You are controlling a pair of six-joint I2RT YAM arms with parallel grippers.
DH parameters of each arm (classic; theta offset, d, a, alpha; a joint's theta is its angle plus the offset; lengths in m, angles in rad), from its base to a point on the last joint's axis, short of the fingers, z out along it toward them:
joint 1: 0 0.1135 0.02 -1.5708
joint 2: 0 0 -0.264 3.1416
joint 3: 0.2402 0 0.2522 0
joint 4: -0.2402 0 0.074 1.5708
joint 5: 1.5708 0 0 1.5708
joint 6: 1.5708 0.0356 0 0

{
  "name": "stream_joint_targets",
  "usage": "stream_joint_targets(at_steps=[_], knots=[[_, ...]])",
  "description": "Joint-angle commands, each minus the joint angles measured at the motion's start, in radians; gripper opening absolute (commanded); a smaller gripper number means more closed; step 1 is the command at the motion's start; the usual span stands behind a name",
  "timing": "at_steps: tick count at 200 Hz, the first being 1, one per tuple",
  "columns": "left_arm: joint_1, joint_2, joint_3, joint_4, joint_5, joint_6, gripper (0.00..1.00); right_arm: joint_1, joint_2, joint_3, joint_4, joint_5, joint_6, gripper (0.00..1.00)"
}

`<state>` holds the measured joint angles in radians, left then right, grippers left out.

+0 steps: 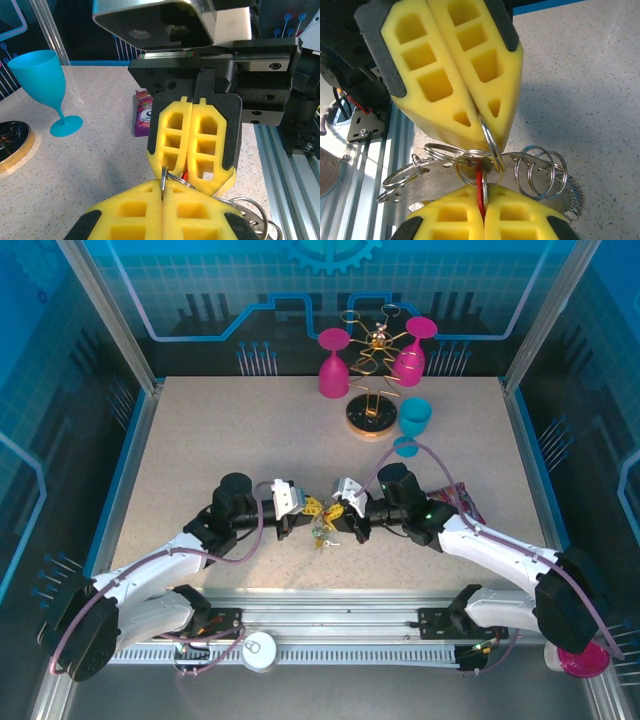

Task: Put the keys on the keyring

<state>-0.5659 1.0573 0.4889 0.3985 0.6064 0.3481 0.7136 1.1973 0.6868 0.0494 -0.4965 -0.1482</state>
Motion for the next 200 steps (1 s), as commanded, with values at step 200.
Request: stream_joint_targets(at_steps=[200], knots=[[-0.003, 0.025, -0.023, 0.163, 0.085, -0.056, 0.00, -0.083, -0.123, -0.028, 0.092, -0.077, -0.021, 0.29]])
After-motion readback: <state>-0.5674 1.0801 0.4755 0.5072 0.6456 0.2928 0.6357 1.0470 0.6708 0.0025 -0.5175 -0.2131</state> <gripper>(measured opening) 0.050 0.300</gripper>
